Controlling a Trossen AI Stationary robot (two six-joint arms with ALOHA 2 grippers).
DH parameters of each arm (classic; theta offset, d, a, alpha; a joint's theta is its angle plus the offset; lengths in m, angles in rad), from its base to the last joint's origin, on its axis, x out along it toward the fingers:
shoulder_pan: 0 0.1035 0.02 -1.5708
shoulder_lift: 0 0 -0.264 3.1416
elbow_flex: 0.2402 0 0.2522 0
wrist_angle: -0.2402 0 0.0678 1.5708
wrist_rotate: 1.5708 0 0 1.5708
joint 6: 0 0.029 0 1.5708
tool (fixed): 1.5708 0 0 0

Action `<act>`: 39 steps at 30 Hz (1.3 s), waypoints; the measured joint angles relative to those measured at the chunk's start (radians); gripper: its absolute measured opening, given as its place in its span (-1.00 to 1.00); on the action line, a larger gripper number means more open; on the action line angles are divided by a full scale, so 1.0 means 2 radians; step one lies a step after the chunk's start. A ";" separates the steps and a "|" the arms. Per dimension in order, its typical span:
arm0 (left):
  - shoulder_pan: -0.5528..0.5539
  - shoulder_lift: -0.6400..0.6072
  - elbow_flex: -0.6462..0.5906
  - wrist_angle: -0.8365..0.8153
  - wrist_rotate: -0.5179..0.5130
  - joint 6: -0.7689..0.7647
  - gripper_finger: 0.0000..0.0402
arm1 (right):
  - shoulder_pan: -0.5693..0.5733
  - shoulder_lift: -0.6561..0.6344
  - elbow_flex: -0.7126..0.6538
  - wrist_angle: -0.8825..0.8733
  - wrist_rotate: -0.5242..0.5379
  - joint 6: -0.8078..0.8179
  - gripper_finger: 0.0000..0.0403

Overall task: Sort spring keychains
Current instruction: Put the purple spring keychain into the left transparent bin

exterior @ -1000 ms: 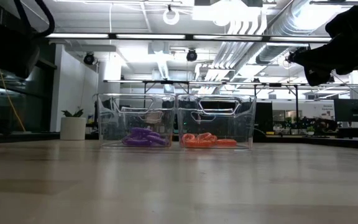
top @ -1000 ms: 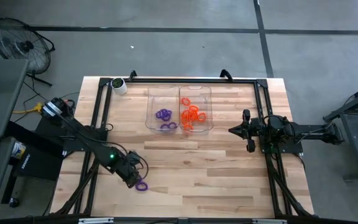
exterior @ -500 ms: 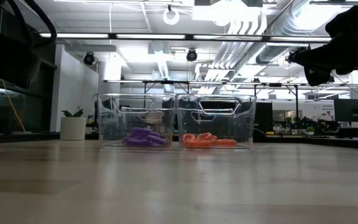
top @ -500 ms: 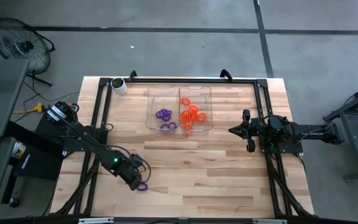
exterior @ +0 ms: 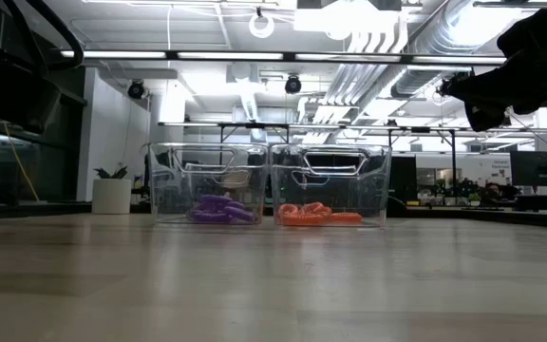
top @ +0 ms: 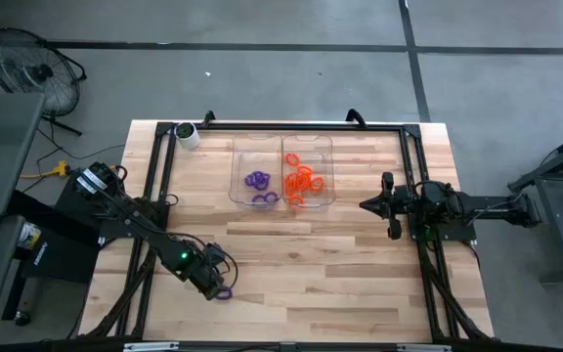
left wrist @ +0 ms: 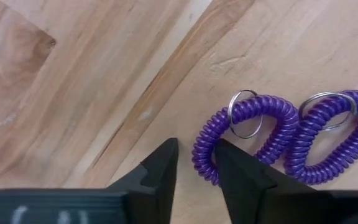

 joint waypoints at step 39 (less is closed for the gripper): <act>0.047 -0.066 0.273 -0.408 -0.264 0.075 -1.00 | 0.000 0.000 0.000 0.000 0.000 0.000 -0.94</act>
